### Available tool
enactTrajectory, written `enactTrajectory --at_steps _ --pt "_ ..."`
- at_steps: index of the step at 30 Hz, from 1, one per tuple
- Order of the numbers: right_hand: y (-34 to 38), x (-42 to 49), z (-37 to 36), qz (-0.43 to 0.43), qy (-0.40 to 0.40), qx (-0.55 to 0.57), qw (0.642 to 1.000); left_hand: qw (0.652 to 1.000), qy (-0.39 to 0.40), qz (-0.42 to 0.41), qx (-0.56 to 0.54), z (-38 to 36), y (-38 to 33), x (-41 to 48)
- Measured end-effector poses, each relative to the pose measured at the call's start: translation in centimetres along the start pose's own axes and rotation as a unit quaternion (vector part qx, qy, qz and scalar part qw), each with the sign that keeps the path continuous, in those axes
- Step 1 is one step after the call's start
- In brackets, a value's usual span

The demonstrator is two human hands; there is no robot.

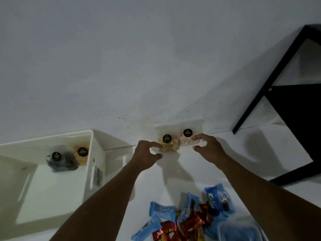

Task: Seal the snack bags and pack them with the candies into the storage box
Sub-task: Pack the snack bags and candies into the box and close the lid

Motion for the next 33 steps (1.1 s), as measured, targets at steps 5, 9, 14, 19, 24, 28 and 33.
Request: enactTrajectory --at_steps 5,9,14,19,24,28,33 --pt "-1.4 5.0 -1.2 -0.006 0.036 0.039 0.999 1.000 -0.007 0.007 -0.020 -2.6 0.3 3.6" --pt "-1.8 7.4 -2.7 -0.012 0.053 0.069 0.996 0.999 0.009 0.021 -0.026 -4.0 0.4 5.5" --pt "-1.7 7.4 -3.1 0.011 0.022 0.039 0.999 1.000 -0.013 0.016 -0.023 -4.4 0.4 5.8" --pt "0.1 4.6 -2.4 0.018 0.020 0.034 0.999 0.997 -0.027 0.021 -0.065 -2.6 -0.1 3.4" --pt "6.7 -0.1 -2.2 0.060 0.001 0.051 0.997 0.996 -0.049 -0.012 -0.073 3.7 -1.4 -0.8" --pt "13.6 -4.8 -3.9 0.113 -0.005 0.047 0.992 0.993 -0.084 -0.051 -0.069 11.3 -1.6 -5.2" --pt "22.6 -10.8 -9.7 0.192 0.005 0.041 0.981 0.987 -0.135 -0.053 -0.068 21.3 1.4 -12.4"
Point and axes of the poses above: each hand's wrist, its own x-axis towards the middle knuckle, its own z-axis out of the back of the hand, y = z × x, the point moved 5 cm from there along x, towards the middle knuckle, and after that the axes turned 7 degrees about -z, right-handed, at the moved point
